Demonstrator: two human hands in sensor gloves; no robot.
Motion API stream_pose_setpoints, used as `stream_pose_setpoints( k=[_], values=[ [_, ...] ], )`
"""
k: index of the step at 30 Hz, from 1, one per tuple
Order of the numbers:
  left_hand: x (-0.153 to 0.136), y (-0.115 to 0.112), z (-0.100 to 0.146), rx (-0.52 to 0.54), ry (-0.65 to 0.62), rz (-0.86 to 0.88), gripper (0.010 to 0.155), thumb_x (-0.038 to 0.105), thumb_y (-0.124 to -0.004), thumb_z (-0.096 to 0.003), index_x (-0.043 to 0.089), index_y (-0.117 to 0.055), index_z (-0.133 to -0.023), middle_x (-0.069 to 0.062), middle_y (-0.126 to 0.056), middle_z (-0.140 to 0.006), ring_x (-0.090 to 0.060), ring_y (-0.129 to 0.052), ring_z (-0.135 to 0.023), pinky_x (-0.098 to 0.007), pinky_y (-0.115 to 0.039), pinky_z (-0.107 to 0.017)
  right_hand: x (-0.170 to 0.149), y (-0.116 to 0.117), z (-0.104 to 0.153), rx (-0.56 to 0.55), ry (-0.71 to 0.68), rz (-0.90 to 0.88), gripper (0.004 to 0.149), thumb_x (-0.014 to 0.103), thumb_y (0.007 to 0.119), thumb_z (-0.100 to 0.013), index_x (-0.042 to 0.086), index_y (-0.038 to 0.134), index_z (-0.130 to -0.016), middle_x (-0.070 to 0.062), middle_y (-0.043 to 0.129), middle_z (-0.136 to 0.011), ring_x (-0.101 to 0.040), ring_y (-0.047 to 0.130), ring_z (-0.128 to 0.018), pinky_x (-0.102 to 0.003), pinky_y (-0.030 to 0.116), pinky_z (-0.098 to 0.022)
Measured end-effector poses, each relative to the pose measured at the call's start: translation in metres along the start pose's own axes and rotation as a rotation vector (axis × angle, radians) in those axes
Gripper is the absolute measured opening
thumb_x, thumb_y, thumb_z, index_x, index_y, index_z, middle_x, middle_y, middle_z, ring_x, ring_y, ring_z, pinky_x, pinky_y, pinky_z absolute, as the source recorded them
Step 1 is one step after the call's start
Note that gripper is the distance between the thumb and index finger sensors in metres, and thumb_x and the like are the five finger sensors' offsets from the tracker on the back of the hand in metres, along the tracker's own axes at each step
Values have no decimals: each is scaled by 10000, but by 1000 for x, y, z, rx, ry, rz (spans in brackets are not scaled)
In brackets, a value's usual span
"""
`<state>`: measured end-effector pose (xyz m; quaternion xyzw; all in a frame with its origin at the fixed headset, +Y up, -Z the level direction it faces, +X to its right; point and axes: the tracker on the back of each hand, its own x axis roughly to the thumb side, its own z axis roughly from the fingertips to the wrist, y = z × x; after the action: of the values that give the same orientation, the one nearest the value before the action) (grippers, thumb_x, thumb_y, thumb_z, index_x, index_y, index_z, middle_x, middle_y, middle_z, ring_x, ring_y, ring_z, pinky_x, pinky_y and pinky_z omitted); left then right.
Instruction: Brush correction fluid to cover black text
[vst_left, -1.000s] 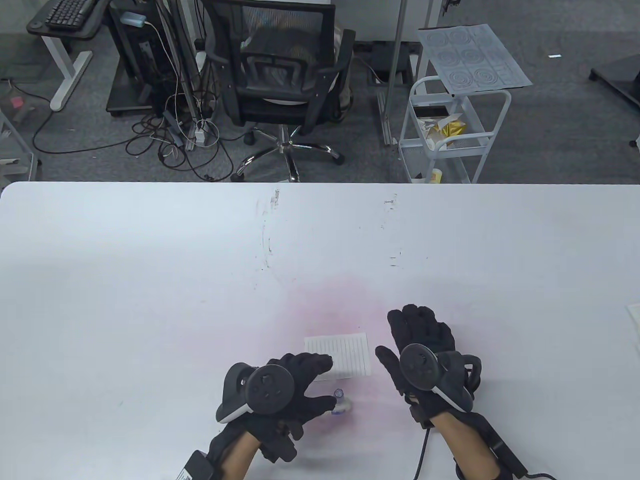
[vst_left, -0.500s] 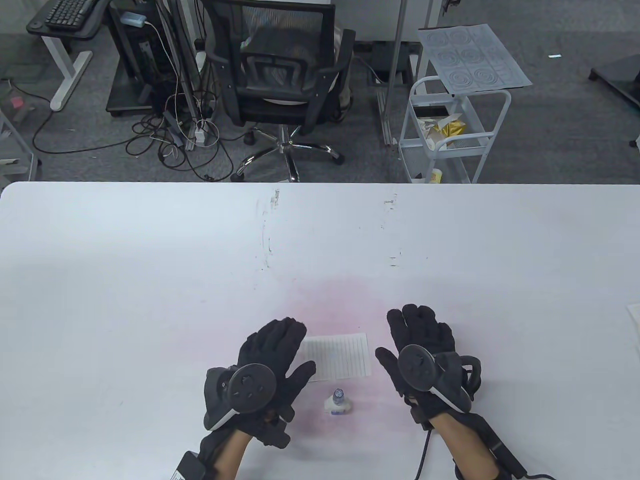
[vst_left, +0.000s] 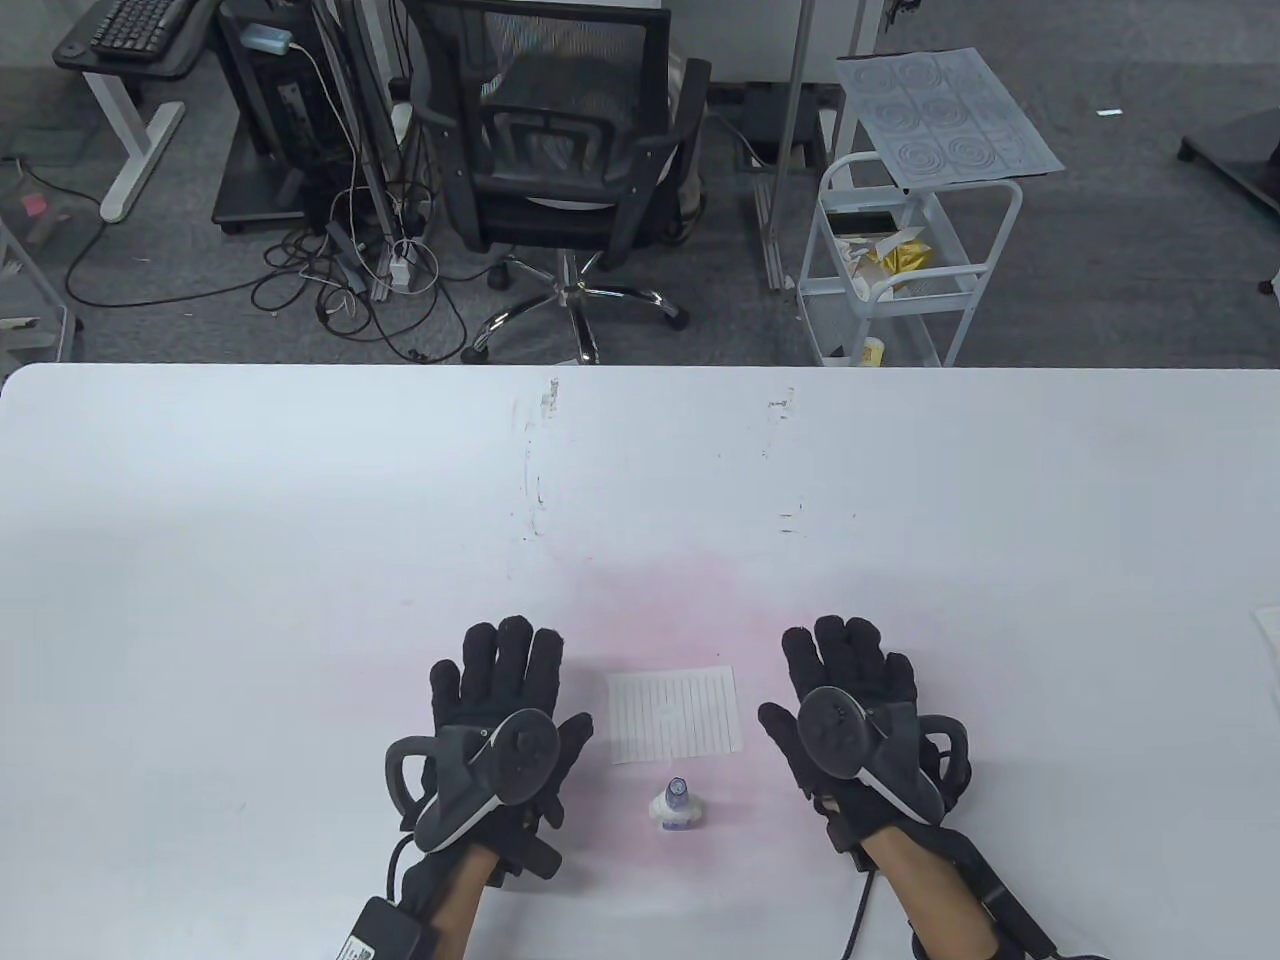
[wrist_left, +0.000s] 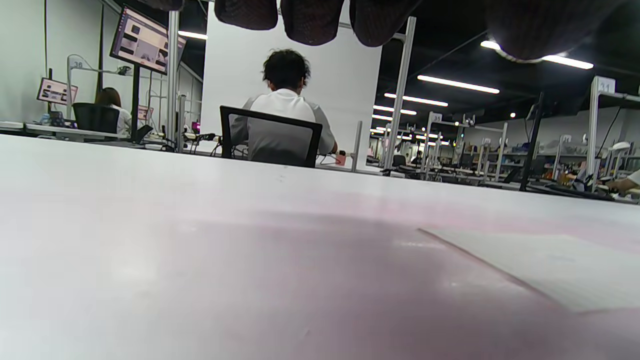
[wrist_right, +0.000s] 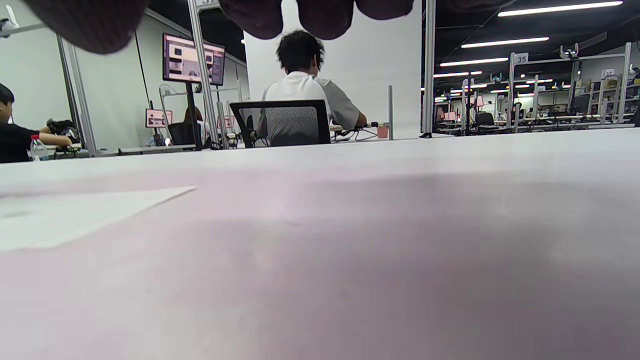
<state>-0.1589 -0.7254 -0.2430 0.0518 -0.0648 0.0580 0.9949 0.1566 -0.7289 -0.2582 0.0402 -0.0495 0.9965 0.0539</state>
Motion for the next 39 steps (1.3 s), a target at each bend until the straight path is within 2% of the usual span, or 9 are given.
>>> stream_pose_setpoints(
  k=[3, 7, 39],
  values=[
    [0, -3, -1, -23, 5, -52, 804, 687, -638, -404, 355, -399, -1097, -24, -352, -1207, -361, -384, -1135, -637, -403, -775, -2, 5, -1, 94, 20, 36, 732, 654, 596, -420, 342, 347, -1034, 3, 282, -1103, -363, 249, -1044, -648, 365, -698],
    [-1, -6, -1, -38, 8, -86, 810, 698, -616, -399, 362, -380, -1098, -13, -325, -1209, -352, -352, -1140, -638, -377, -776, -5, 9, -1, 125, 29, 51, 747, 675, 582, -415, 359, 305, -1033, 16, 232, -1104, -364, 197, -1041, -656, 334, -698],
    [-2, -6, -2, -60, 2, -93, 812, 707, -614, -393, 374, -381, -1095, 0, -311, -1209, -341, -324, -1143, -638, -364, -778, -5, 13, -1, 119, 24, 59, 755, 687, 579, -411, 367, 289, -1031, 15, 209, -1103, -369, 189, -1040, -657, 329, -697]
  ],
)
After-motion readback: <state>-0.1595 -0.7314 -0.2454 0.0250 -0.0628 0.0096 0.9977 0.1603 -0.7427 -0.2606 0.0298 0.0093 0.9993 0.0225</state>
